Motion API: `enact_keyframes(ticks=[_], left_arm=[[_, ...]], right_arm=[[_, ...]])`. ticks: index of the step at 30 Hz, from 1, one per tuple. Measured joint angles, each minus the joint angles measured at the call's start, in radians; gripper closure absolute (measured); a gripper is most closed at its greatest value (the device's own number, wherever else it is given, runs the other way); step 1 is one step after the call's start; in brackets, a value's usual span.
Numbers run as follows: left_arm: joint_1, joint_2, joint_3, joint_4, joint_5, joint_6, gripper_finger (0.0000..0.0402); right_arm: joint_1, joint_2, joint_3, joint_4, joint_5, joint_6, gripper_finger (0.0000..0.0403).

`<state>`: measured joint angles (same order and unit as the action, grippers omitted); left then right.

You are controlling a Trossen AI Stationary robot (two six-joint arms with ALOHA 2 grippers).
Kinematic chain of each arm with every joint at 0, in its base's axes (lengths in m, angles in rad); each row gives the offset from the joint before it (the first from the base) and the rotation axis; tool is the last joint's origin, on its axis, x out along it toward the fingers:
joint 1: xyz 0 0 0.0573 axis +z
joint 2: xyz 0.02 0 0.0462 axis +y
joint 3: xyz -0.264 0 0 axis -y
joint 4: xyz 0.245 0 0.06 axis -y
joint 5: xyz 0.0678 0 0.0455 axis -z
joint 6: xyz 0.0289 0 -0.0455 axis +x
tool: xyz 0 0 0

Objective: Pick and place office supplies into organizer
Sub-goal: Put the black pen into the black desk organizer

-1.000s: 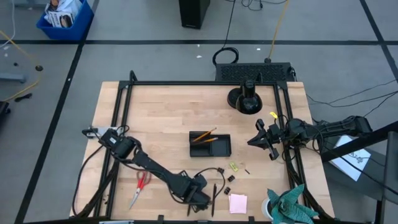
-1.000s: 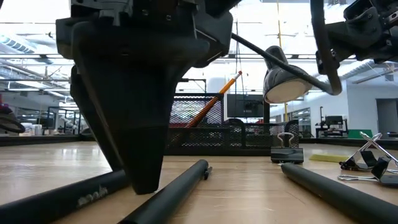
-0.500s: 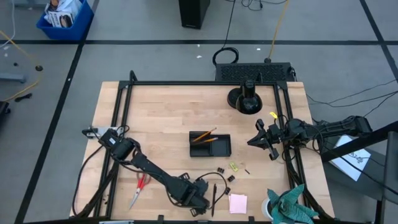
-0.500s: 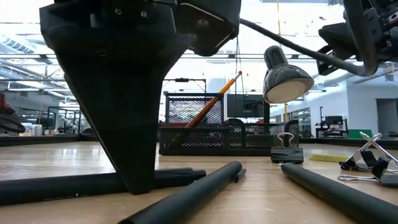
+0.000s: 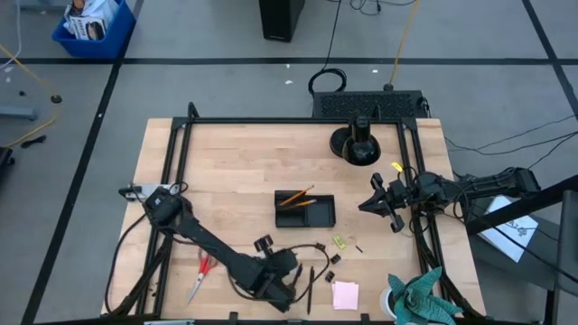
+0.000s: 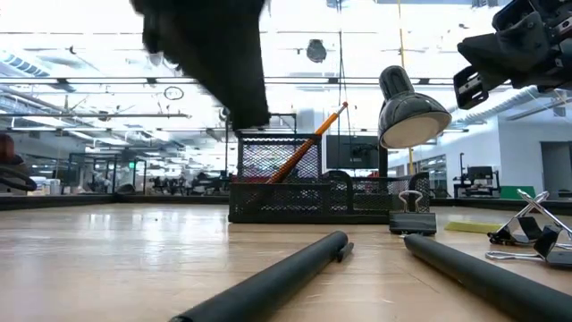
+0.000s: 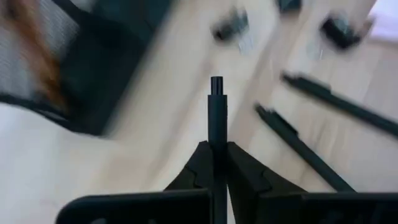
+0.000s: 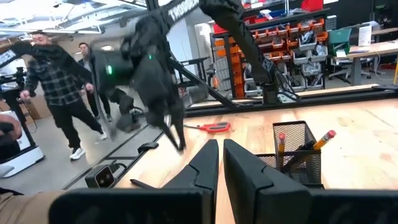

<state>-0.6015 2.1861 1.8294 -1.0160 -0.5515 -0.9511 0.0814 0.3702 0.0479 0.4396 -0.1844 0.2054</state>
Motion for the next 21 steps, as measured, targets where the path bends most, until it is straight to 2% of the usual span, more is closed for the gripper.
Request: enact_keyframes(ticks=[4,9,15,21], left_arm=[[-0.015,-0.065,-0.002,0.030,-0.159,0.128,0.0373],[-0.007,-0.153,0.001,0.093,-0.315,0.341,0.0386],[0.053,-0.204,0.001,0.227,-0.349,0.610,0.0390],[0.123,-0.231,0.002,0.241,-0.343,0.688,0.0386]], right_arm=[[0.000,0.002,0.000,-0.003,0.000,0.000,0.0383],[0.000,0.012,0.000,-0.001,0.000,0.000,0.0383],[0.000,0.015,0.000,0.005,-0.001,0.000,0.0383],[0.000,0.018,0.000,-0.003,-0.003,0.017,0.0383]])
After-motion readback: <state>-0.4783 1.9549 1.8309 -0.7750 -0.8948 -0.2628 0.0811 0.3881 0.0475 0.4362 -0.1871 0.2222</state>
